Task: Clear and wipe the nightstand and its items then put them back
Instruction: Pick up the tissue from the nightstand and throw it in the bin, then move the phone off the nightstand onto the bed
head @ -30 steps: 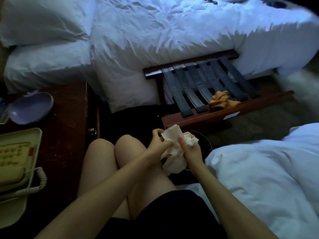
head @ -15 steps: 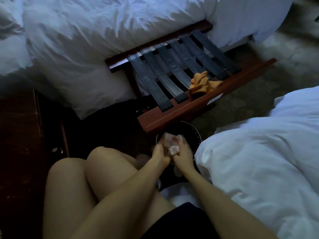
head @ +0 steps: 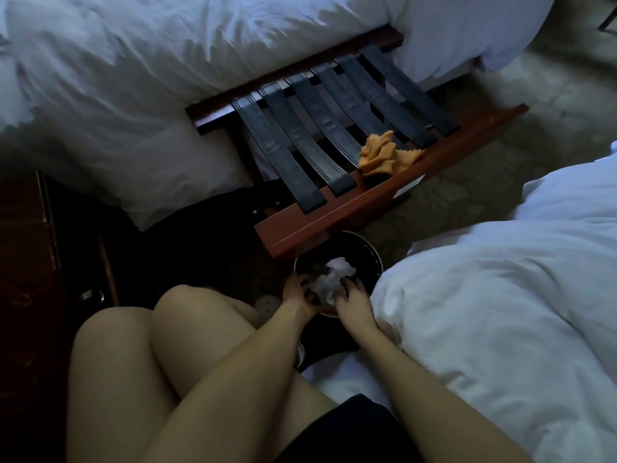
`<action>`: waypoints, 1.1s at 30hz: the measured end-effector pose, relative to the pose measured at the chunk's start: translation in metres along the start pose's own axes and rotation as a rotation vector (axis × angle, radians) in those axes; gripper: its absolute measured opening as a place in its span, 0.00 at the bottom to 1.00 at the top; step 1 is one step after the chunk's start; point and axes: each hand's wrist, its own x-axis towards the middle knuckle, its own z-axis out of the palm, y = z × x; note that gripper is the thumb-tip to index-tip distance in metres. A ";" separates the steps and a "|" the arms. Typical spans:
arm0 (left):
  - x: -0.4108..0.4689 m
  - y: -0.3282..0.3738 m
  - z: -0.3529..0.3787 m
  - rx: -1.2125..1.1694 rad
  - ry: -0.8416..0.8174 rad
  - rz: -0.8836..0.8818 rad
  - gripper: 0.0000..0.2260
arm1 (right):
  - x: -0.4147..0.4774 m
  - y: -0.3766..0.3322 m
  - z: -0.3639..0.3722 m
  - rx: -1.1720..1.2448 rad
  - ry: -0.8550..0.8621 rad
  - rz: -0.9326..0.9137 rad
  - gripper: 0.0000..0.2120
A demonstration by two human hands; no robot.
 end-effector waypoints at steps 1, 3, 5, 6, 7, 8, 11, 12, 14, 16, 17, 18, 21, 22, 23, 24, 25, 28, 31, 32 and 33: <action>-0.001 0.000 -0.002 -0.022 0.025 -0.003 0.16 | -0.003 -0.001 0.000 -0.047 0.028 -0.013 0.19; -0.006 0.000 -0.003 -0.029 0.060 0.006 0.18 | -0.009 -0.001 0.002 -0.068 0.080 -0.055 0.17; -0.011 0.001 -0.004 -0.018 0.082 0.008 0.18 | -0.016 -0.004 0.004 -0.028 0.090 -0.078 0.15; -0.016 0.002 -0.004 -0.034 0.077 0.015 0.17 | -0.020 -0.006 0.004 -0.002 0.093 -0.077 0.14; -0.019 0.004 -0.005 -0.042 0.091 0.019 0.16 | -0.023 -0.010 0.005 0.015 0.100 -0.073 0.13; -0.023 0.005 -0.007 -0.049 0.099 0.018 0.15 | -0.027 -0.014 0.006 0.032 0.116 -0.080 0.12; -0.041 0.005 -0.007 -0.060 0.085 0.045 0.12 | -0.043 -0.027 0.008 0.094 0.226 -0.147 0.10; -0.047 0.004 -0.007 -0.063 0.074 0.053 0.12 | -0.049 -0.031 0.008 0.101 0.267 -0.174 0.09; -0.059 0.003 -0.010 -0.058 0.051 0.064 0.12 | -0.058 -0.038 0.006 0.101 0.333 -0.214 0.09; -0.071 0.005 -0.014 -0.054 0.037 0.090 0.11 | -0.063 -0.045 0.002 0.086 0.372 -0.245 0.09; -0.077 0.008 -0.017 -0.047 0.030 0.113 0.11 | -0.065 -0.050 0.001 0.081 0.390 -0.262 0.09; -0.083 0.011 -0.020 -0.046 0.023 0.142 0.11 | -0.067 -0.056 0.000 0.079 0.406 -0.278 0.09; -0.103 0.028 -0.034 -0.047 -0.011 0.225 0.12 | -0.073 -0.076 -0.001 0.093 0.437 -0.359 0.09; -0.110 0.035 -0.040 -0.063 -0.015 0.252 0.12 | -0.076 -0.085 0.000 0.091 0.437 -0.394 0.09; -0.117 0.043 -0.047 -0.082 -0.016 0.279 0.12 | -0.078 -0.094 0.002 0.083 0.434 -0.428 0.09; -0.125 0.052 -0.054 -0.103 -0.015 0.304 0.12 | -0.080 -0.103 0.004 0.076 0.430 -0.462 0.09; -0.134 0.061 -0.062 -0.123 -0.014 0.328 0.12 | -0.083 -0.113 0.007 0.071 0.421 -0.496 0.10; -0.158 0.086 -0.085 -0.178 -0.006 0.395 0.12 | -0.091 -0.145 0.017 0.066 0.382 -0.596 0.09; -0.179 0.107 -0.112 -0.236 0.023 0.466 0.12 | -0.103 -0.175 0.031 0.067 0.342 -0.709 0.08; -0.184 0.112 -0.122 -0.254 0.034 0.483 0.12 | -0.106 -0.183 0.036 0.062 0.326 -0.739 0.08; -0.188 0.116 -0.131 -0.269 0.043 0.498 0.12 | -0.109 -0.191 0.040 0.054 0.306 -0.760 0.08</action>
